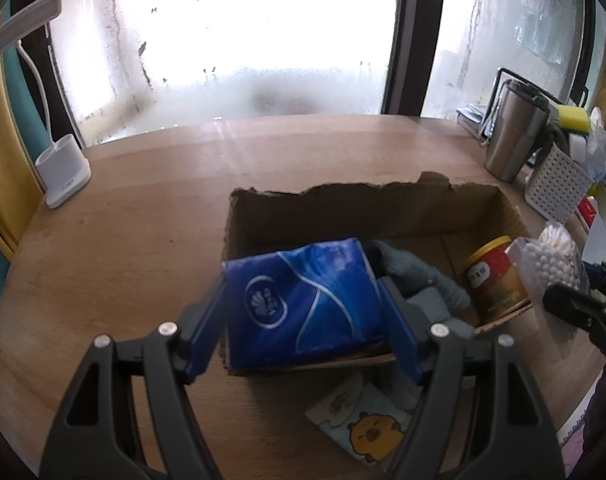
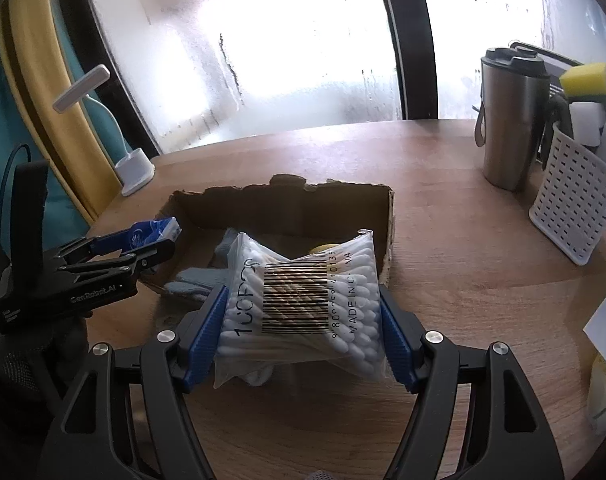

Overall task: Organize objects
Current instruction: 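Lower the tissue pack into the box and open the left tool while the right tool carries the swab bag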

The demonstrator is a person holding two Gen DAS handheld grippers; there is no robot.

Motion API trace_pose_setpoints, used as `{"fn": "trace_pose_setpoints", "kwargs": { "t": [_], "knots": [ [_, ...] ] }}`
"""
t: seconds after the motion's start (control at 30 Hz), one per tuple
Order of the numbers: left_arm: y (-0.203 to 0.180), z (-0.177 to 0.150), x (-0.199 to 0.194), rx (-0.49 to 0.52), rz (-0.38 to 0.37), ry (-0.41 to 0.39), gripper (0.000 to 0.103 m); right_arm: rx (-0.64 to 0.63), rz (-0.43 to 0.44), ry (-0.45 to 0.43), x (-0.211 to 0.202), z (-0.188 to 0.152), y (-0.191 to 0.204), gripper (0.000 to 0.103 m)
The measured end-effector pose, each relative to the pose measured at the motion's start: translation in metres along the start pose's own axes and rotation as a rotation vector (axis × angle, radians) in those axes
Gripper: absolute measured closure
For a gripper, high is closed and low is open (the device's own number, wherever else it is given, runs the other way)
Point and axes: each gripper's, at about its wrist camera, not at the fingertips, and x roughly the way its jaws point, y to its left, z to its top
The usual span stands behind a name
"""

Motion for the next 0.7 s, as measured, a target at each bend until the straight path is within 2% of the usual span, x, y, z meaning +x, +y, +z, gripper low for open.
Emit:
{"fn": "trace_pose_setpoints", "kwargs": {
  "t": [0.13,0.27,0.33,0.4,0.7],
  "knots": [
    [-0.002,0.001,0.004,0.011,0.009,0.015,0.029,0.005,0.0,-0.002,0.0,-0.001,-0.001,0.029],
    [0.0,0.002,0.003,0.005,0.031,-0.001,0.024,0.005,-0.003,0.002,0.001,-0.002,0.0,0.029],
    [0.001,0.002,0.002,0.0,0.023,-0.011,0.019,0.005,-0.008,0.001,0.0,-0.002,0.0,0.029],
    [0.001,0.001,-0.001,-0.001,0.027,-0.025,0.005,0.006,-0.011,0.002,-0.001,-0.003,0.0,0.029],
    [0.004,-0.002,-0.009,-0.009,0.001,-0.035,0.005,0.001,-0.021,0.004,-0.003,-0.005,0.003,0.029]
  ]
}}
